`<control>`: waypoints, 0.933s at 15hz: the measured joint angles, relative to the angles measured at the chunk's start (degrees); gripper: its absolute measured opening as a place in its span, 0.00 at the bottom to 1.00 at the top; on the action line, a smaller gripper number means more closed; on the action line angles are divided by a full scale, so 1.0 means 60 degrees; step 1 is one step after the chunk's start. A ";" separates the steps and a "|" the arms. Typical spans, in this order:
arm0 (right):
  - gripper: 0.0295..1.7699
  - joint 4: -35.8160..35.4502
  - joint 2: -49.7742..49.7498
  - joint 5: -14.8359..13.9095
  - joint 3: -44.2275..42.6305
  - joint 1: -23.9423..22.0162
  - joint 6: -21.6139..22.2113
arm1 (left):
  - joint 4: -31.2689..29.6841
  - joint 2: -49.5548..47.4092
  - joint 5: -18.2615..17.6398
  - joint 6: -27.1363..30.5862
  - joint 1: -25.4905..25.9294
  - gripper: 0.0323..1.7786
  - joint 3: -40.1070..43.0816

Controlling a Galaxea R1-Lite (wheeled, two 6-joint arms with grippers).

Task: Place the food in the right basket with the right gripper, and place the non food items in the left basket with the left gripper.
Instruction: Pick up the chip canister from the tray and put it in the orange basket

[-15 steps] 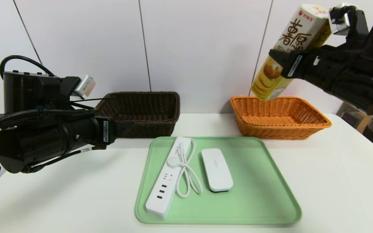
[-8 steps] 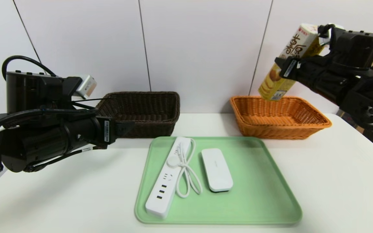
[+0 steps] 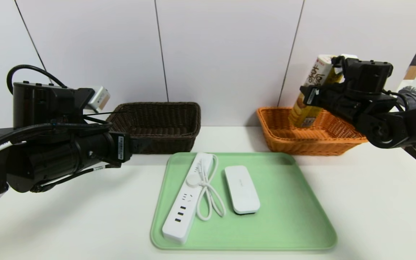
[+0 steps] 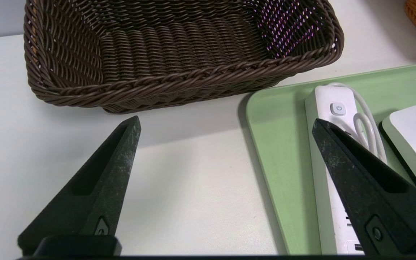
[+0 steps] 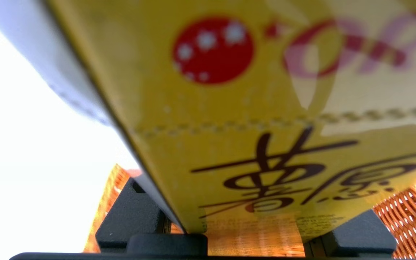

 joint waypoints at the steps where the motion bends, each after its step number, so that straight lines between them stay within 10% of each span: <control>1: 0.50 0.0026 0.0061 0.0006 -0.0004 -0.0043 -0.0106 | 0.0000 0.0014 0.0000 -0.0059 0.0000 0.95 0.0000; 14: 0.50 0.0055 0.0400 0.0061 0.0266 -0.0167 -0.0477 | -0.0110 0.0226 -0.0004 -0.0100 0.0000 0.95 -0.0071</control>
